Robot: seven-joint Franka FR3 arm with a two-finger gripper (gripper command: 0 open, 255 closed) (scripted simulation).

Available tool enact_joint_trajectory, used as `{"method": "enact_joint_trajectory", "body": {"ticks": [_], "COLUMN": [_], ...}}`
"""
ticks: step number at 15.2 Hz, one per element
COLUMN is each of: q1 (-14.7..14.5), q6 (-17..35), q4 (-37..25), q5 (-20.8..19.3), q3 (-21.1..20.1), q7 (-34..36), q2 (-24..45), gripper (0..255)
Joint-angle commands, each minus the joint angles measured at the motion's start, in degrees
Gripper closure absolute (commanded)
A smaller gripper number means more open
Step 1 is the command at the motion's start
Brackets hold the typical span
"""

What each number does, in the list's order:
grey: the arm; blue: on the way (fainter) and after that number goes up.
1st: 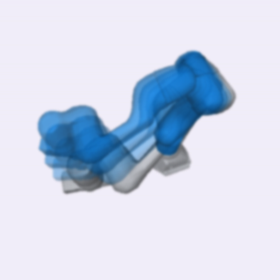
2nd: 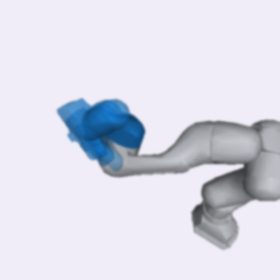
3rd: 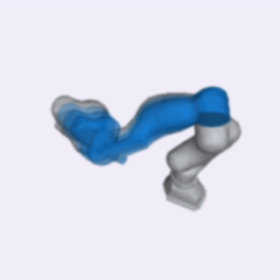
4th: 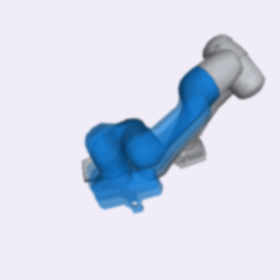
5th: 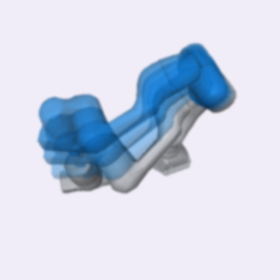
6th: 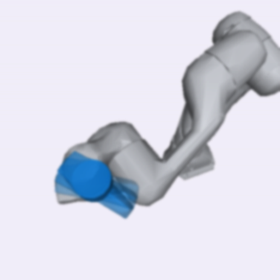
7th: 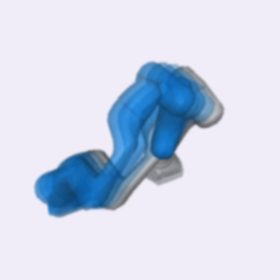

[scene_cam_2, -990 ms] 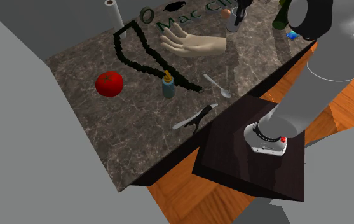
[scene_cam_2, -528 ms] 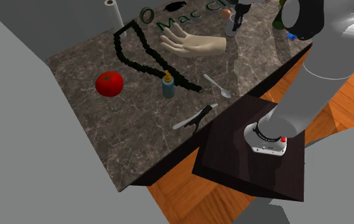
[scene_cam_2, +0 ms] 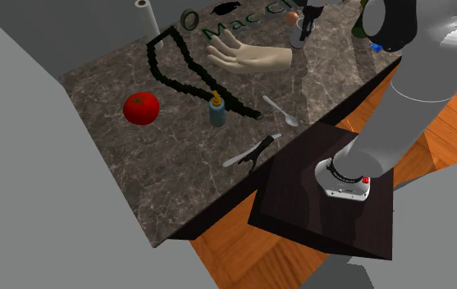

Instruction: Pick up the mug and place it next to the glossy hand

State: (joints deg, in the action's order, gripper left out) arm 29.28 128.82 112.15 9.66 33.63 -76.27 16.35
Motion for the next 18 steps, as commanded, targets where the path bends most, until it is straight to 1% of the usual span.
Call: {"method": "enact_joint_trajectory", "body": {"ticks": [1, 6, 10, 18], "q1": [0.0, 0.0, -1.2, -1.1], "q6": [0.0, 0.0, -6.1, -6.1], "q4": [0.0, 0.0, -2.7, -2.7], "q5": [0.0, 0.0, -3.1, -3.1], "q3": [0.0, 0.0, 1.1, 1.0], "q7": [0.0, 0.0, 2.1, 2.1], "q2": [0.0, 0.0, -4.1, -4.1], "gripper": [0, 0, 0, 0]}}
